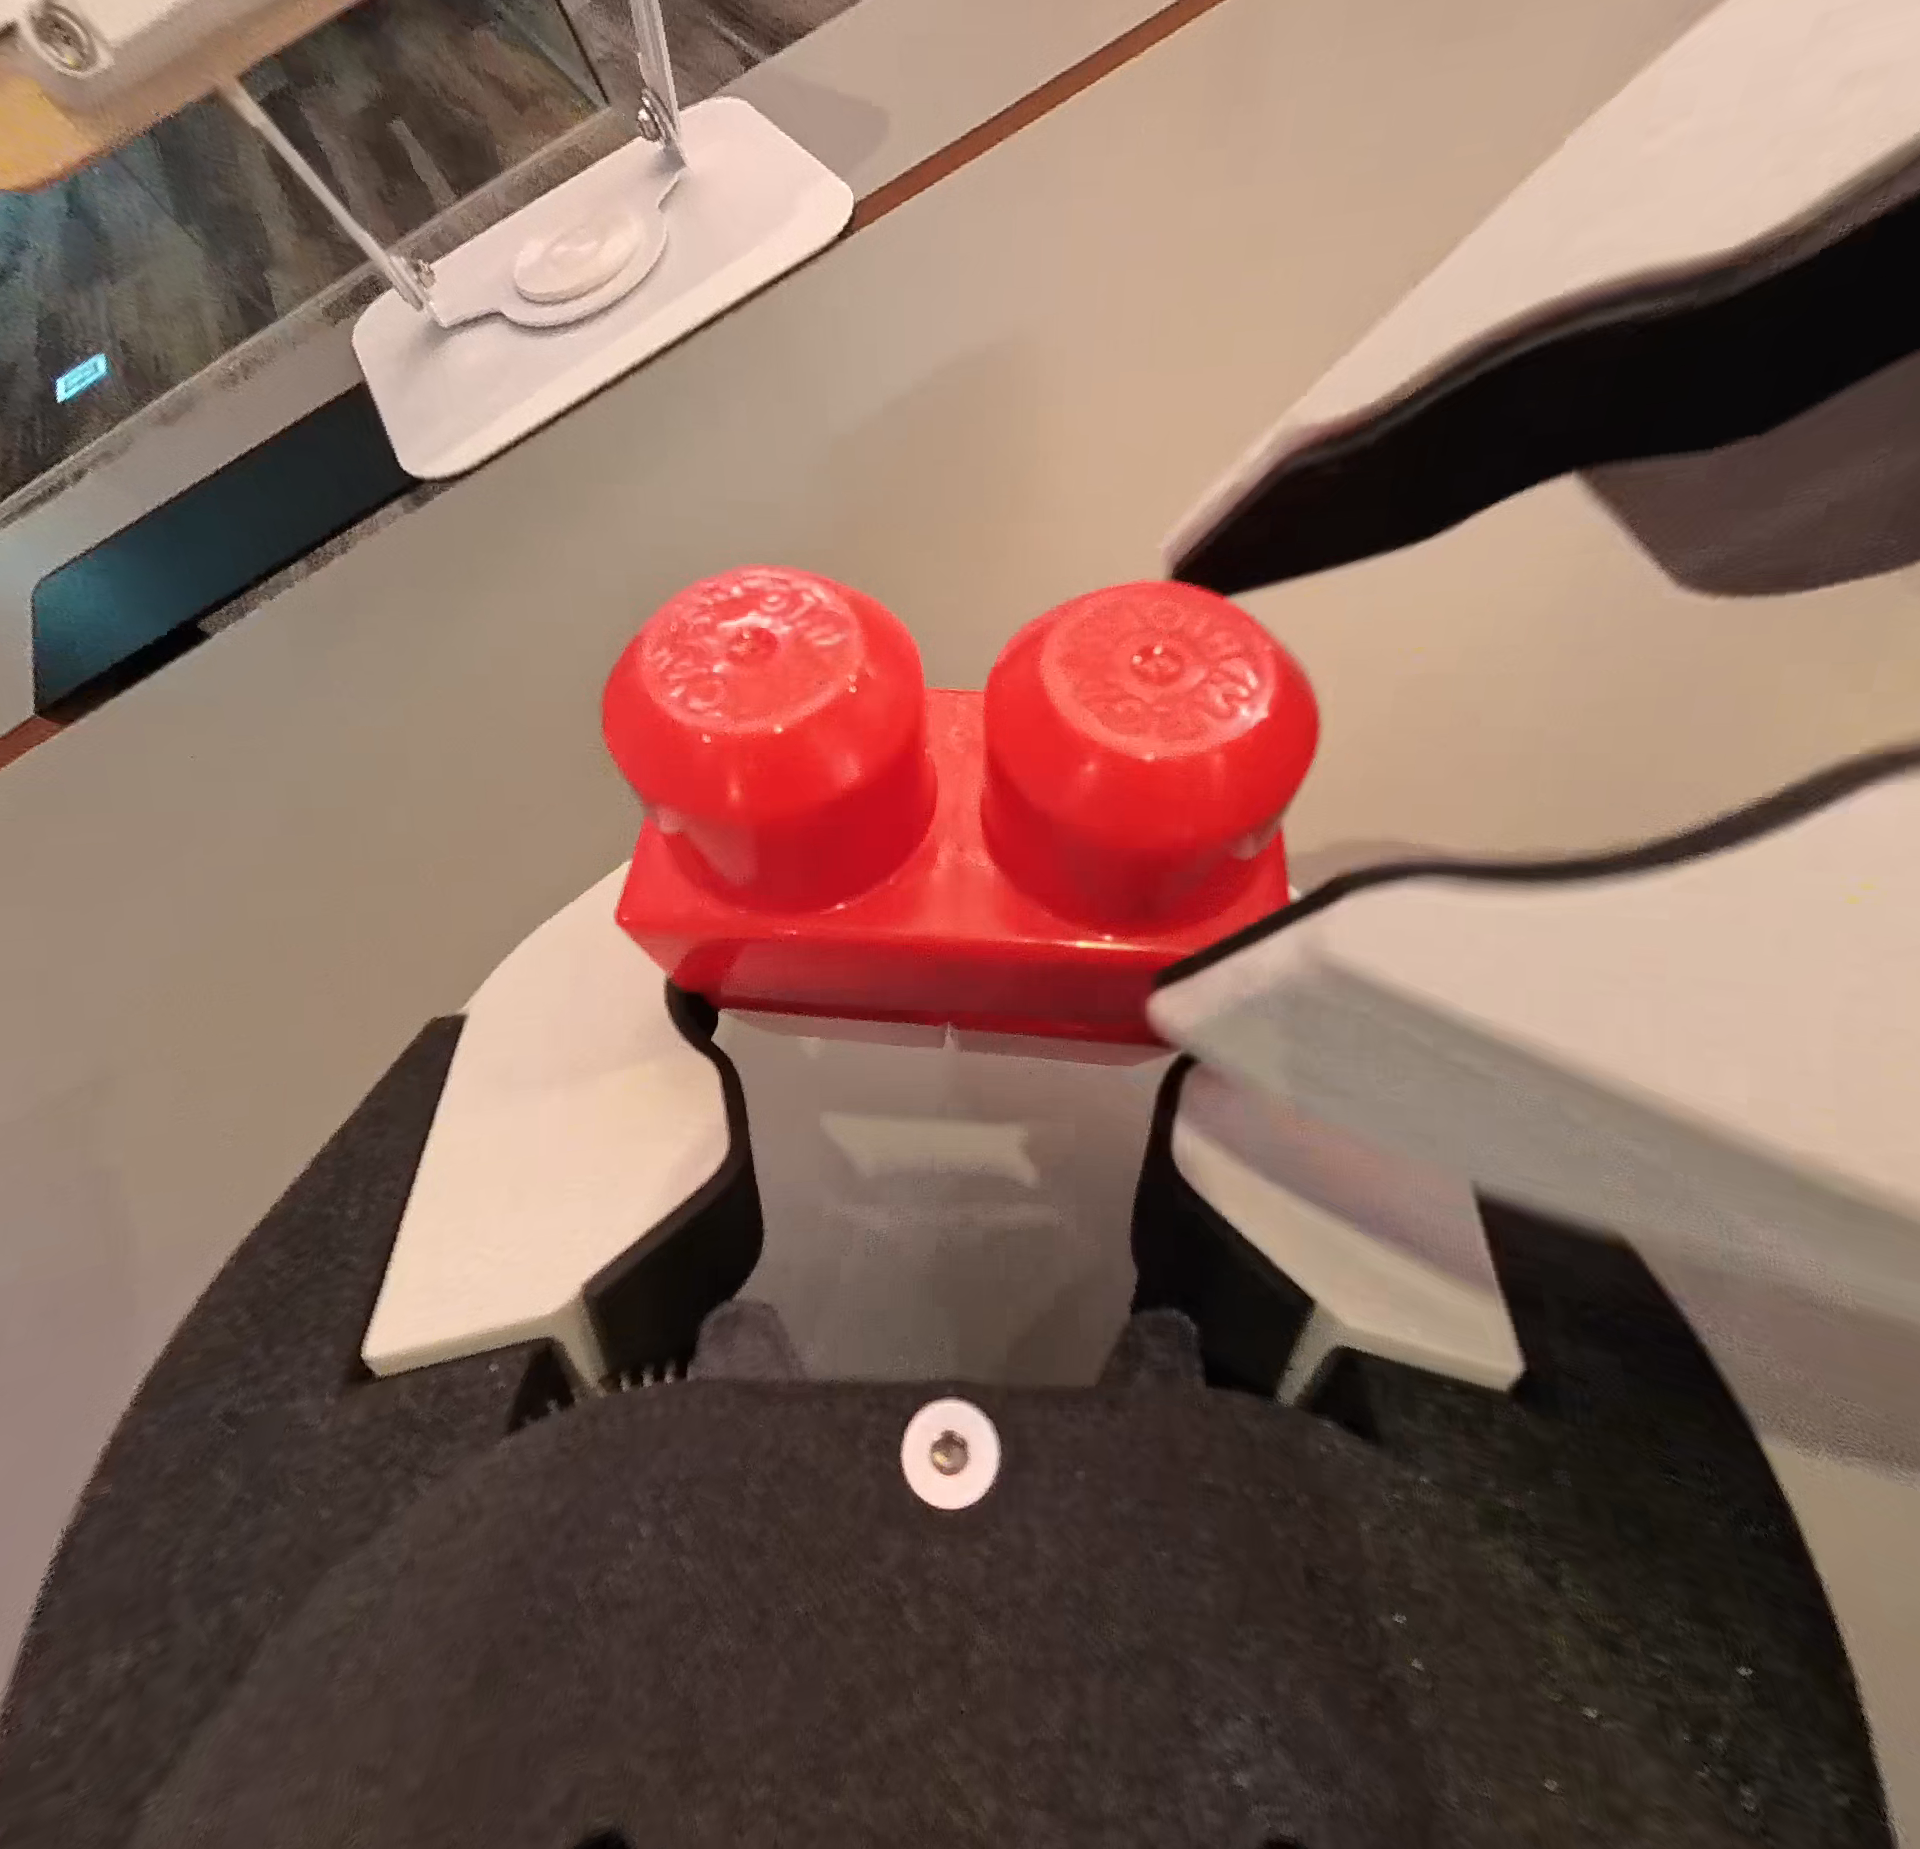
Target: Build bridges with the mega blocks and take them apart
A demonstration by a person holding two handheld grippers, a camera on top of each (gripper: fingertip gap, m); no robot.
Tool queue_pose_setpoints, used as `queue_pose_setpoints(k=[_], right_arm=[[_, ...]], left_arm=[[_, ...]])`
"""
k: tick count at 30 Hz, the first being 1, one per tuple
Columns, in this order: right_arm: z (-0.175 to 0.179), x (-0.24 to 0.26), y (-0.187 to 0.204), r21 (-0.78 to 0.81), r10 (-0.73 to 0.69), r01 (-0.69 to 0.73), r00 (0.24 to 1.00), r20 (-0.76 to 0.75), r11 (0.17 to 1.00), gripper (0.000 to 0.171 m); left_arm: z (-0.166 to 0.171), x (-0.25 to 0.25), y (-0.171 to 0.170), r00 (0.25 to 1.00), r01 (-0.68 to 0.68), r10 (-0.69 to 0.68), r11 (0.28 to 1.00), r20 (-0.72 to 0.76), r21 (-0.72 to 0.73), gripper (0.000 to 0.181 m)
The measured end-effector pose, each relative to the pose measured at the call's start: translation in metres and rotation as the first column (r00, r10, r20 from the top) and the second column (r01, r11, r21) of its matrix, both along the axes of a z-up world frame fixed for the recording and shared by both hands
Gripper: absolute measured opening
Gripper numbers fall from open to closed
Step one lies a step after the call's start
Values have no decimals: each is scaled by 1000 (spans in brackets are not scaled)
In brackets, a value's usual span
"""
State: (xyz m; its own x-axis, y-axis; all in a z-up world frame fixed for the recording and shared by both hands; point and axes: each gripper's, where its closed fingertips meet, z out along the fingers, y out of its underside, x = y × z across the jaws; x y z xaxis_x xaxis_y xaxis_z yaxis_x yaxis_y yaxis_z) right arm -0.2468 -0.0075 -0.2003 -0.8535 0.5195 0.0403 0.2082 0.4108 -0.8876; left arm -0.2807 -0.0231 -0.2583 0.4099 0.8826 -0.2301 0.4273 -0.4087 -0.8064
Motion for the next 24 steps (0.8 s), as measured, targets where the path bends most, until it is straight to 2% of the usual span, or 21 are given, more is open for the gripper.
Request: queue_pose_setpoints(k=[3,6,7,9,11,14,15,17,21,24], right_arm=[[26,7,8,-173,53,-48,998,29,984,35],[56,13,18,-396,146,-91,983,111,914,37],[59,10,22,-438,169,-87,974,152,895,41],[54,6,26,-473,220,-71,938,268,878,62],[46,12,24,-526,337,-84,849,407,846,75],[38,23,18,-623,505,-48,636,584,781,90],[36,22,17,-640,525,-21,592,611,768,93],[30,23,15,-644,546,-15,545,636,765,97],[29,48,4,-629,597,-102,460,657,771,123],[22,63,-1,-574,579,-163,446,682,802,124]], left_arm=[[10,4,0,999,38,-37,999,-14,27,89],[16,10,3,996,84,-84,996,-25,39,89],[19,13,6,994,106,-104,993,-33,50,89],[25,20,15,984,173,-170,983,-47,69,89],[29,29,23,970,241,-238,969,-52,61,89],[33,42,34,937,347,-346,938,-54,5,89],[34,48,39,921,387,-387,922,-48,-10,89],[38,52,43,908,411,-414,910,-60,-49,89],[42,59,52,889,452,-455,890,-48,-61,89],[45,58,54,888,455,-456,890,-55,-41,89]])
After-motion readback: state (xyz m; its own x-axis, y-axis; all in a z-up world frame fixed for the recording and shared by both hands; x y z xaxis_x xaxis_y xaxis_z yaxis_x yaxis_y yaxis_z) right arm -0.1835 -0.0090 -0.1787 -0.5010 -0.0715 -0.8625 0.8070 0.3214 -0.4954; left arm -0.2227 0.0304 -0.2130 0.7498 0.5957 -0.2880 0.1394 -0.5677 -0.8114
